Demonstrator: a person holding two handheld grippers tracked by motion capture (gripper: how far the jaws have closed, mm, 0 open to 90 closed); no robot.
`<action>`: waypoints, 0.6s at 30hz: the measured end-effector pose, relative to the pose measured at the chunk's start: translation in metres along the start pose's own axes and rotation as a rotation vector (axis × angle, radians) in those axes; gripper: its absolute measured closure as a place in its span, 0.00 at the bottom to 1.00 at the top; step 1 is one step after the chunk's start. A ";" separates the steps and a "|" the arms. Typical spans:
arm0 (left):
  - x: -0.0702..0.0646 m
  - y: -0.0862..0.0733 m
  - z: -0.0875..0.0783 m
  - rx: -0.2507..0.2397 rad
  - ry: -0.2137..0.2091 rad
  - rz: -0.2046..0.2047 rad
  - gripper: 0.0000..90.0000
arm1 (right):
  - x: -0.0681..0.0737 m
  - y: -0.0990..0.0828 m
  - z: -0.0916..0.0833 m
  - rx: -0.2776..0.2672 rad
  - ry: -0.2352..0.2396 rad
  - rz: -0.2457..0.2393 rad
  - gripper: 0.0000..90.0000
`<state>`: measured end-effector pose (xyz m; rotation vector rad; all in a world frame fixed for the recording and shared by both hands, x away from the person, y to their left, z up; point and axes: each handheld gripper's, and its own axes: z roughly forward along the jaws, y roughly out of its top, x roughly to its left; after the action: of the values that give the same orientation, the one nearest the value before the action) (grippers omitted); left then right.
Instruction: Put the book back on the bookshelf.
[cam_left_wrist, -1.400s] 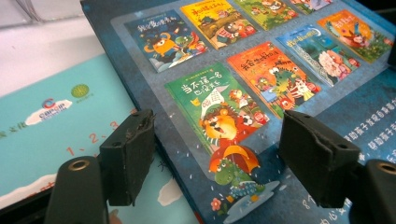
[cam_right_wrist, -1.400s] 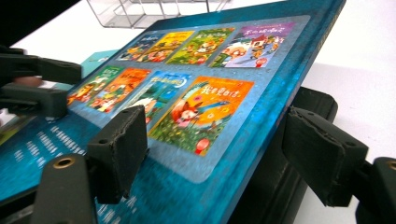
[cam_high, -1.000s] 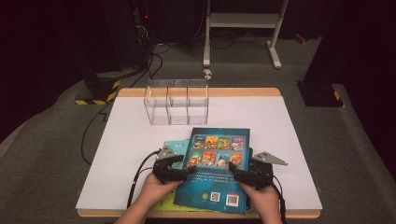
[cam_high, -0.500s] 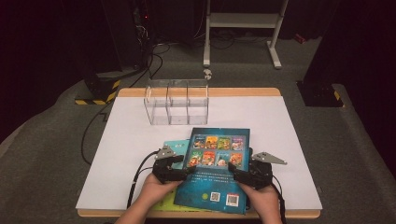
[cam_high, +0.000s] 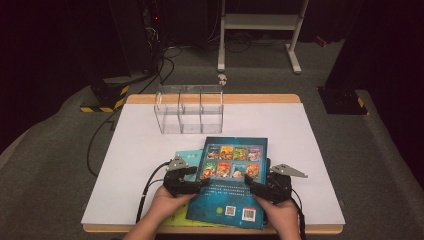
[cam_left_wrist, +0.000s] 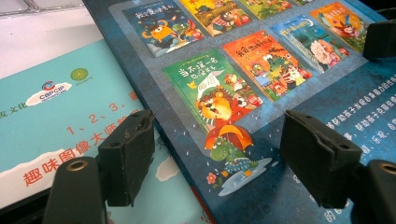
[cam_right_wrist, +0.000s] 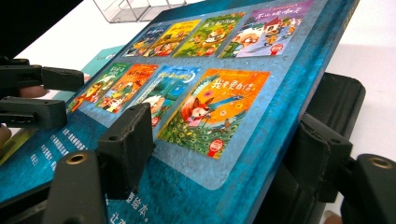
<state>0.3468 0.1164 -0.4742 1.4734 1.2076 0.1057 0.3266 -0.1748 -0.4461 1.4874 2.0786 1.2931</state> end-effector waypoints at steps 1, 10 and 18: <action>0.000 0.000 0.000 -0.001 0.000 0.001 0.29 | 0.000 0.000 0.000 0.002 -0.001 0.002 0.32; 0.000 0.000 0.000 0.001 0.000 0.003 0.29 | 0.000 0.001 -0.005 0.004 0.010 -0.005 0.39; 0.000 -0.001 0.001 -0.002 -0.002 -0.003 0.29 | -0.001 0.001 -0.006 0.002 0.013 -0.005 0.42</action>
<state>0.3469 0.1159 -0.4750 1.4696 1.2078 0.1034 0.3235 -0.1784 -0.4423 1.4772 2.0906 1.3027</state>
